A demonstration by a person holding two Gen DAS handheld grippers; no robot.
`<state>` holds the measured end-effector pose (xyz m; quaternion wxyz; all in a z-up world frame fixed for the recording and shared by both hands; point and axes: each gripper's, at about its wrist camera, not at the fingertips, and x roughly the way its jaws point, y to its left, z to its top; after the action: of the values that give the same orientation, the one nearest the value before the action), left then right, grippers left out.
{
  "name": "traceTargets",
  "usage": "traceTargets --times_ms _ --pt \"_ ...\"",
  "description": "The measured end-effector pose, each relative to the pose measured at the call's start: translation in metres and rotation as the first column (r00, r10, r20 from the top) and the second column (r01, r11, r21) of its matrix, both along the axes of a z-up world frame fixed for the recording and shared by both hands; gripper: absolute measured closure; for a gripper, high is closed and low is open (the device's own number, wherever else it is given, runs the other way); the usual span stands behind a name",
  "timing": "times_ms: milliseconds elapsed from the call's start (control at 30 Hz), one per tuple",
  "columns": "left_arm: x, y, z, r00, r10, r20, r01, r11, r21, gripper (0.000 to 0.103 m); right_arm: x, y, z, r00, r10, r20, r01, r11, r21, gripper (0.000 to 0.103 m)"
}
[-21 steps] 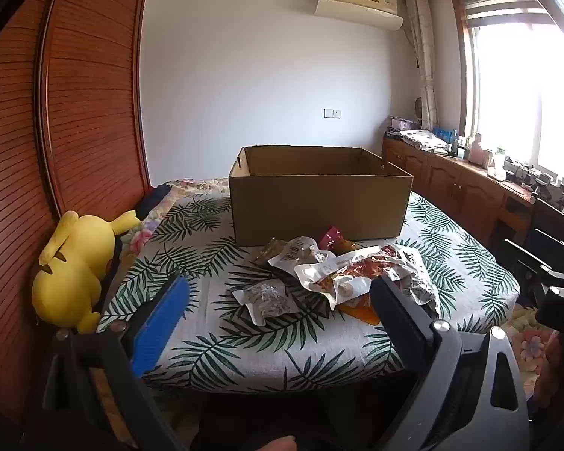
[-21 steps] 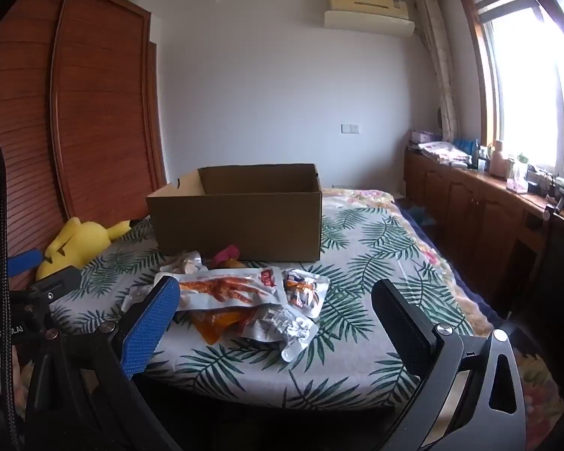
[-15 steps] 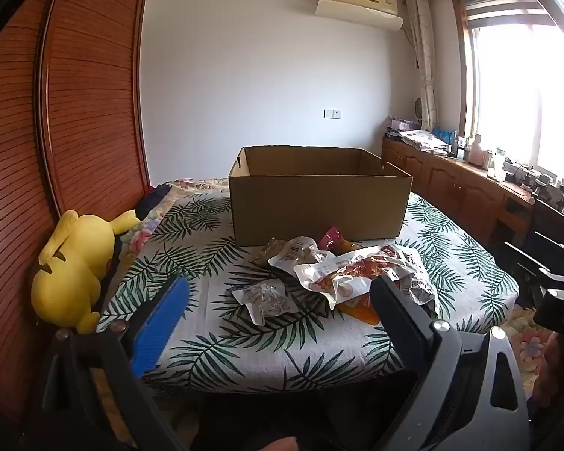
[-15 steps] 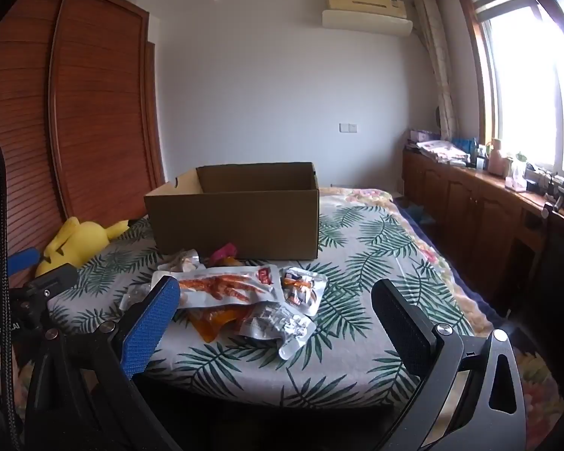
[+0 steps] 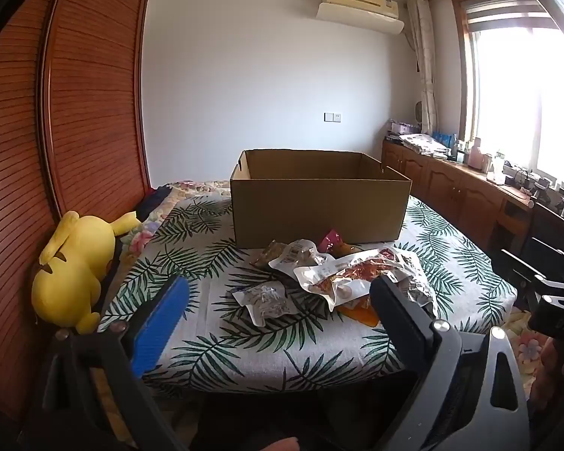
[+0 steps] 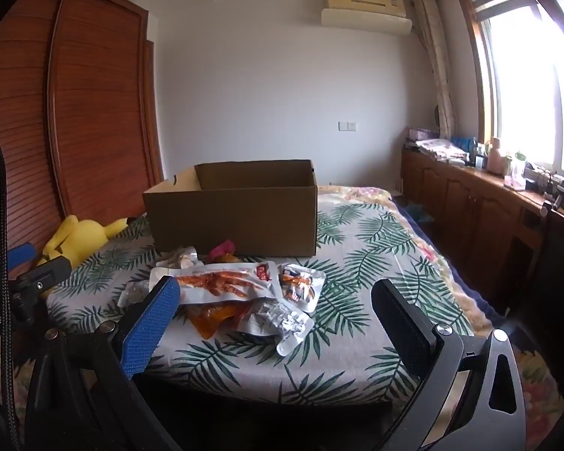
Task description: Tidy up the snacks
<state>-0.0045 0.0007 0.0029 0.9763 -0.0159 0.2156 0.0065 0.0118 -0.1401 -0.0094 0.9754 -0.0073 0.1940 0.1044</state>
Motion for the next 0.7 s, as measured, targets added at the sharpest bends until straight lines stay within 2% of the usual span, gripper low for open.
traceTargets --times_ms 700 --pt "-0.0036 0.001 0.0036 1.0 0.0 0.004 0.001 1.0 -0.005 0.005 0.0002 -0.0007 -0.0015 1.0 -0.001 -0.005 0.001 1.0 0.005 0.0"
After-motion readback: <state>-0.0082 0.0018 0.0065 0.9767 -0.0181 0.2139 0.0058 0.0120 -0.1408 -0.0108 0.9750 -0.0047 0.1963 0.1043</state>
